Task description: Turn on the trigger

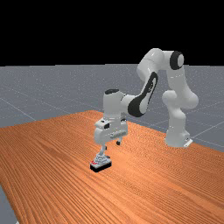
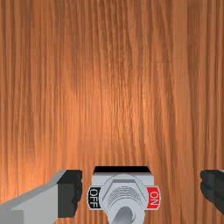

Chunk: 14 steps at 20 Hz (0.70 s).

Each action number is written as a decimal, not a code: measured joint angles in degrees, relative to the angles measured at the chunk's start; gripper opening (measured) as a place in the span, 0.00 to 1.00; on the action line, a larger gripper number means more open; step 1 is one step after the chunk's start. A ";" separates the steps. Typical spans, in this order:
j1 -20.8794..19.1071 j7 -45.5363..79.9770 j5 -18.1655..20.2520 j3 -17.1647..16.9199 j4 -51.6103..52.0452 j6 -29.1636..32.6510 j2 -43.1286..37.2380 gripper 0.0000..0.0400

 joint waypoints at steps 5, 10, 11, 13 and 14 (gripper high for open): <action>0.17 2.29 0.34 -0.48 -0.58 -0.03 -0.25 0.95; 3.44 48.60 0.62 -10.65 -19.72 3.90 -8.63 0.14; 4.27 60.24 2.40 -12.14 -19.97 2.38 -8.58 0.08; 4.95 72.86 5.32 -13.54 -19.81 0.32 -8.36 0.03; 5.06 75.61 6.12 -13.81 -19.74 -0.19 -8.32 0.02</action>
